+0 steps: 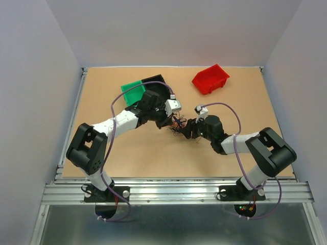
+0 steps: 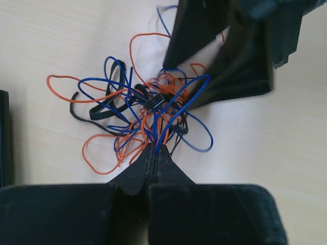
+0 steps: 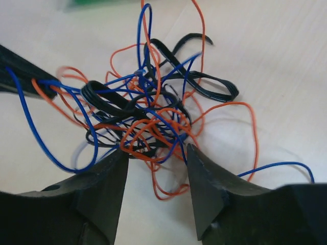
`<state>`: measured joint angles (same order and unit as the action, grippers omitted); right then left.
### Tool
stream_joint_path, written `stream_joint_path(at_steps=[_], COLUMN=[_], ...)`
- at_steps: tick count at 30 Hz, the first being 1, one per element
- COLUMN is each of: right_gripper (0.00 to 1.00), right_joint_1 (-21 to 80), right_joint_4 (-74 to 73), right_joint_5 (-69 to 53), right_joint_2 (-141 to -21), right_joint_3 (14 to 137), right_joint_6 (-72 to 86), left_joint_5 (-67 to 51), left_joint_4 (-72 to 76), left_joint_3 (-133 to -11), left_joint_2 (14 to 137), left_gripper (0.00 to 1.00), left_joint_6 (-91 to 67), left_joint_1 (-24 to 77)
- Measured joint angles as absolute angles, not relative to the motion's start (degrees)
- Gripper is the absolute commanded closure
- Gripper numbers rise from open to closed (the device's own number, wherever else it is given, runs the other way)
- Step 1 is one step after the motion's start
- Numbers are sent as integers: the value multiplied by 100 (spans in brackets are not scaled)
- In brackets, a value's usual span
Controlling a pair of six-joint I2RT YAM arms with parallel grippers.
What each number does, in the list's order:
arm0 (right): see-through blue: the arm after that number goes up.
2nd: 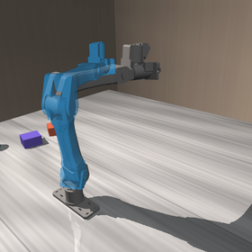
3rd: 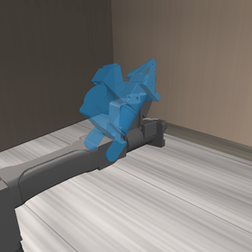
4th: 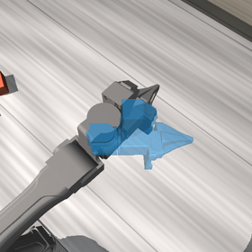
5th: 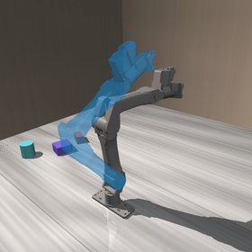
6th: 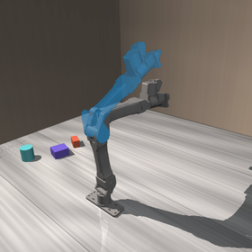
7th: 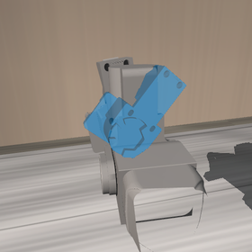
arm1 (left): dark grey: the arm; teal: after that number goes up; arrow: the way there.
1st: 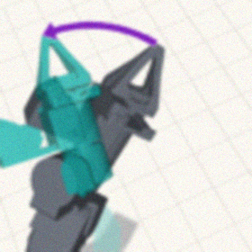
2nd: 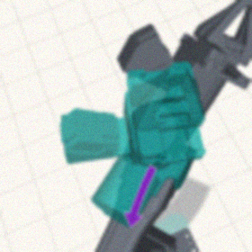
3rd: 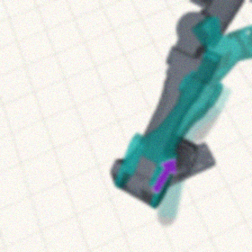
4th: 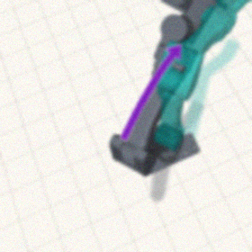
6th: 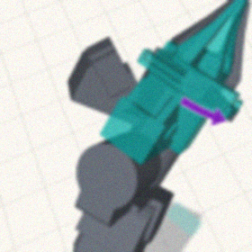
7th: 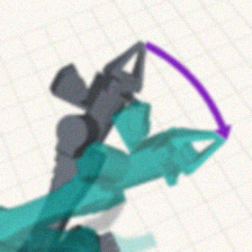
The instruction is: Untangle the cables
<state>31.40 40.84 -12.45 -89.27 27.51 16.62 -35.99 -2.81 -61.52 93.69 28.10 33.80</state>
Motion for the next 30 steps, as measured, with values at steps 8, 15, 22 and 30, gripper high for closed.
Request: stream_joint_path(at_steps=[8, 15, 22, 30], right_gripper=[99, 99, 100, 89], right_joint_1=[3186, 3197, 3197, 3197], right_joint_4=[4239, 3535, 2121, 1011], right_joint_5=[-862, 504, 2200, 2877], right_joint_2=[-8927, -6785, -4156, -2381], right_joint_3=[2740, 2154, 1726, 1343], right_joint_6=[1678, 2060, 2497, 2622], left_joint_5=[-3376, -3098, -3065, -3461], left_joint_4=[-283, -1, 432, 508], left_joint_3=[-6152, -6143, -5983, -5948], left_joint_2=[9402, 9356, 8860, 8683], left_gripper=[100, 100, 100, 100], left_joint_6=[2755, 2285, 1774, 1809], left_joint_1=[3398, 2974, 2290, 2471])
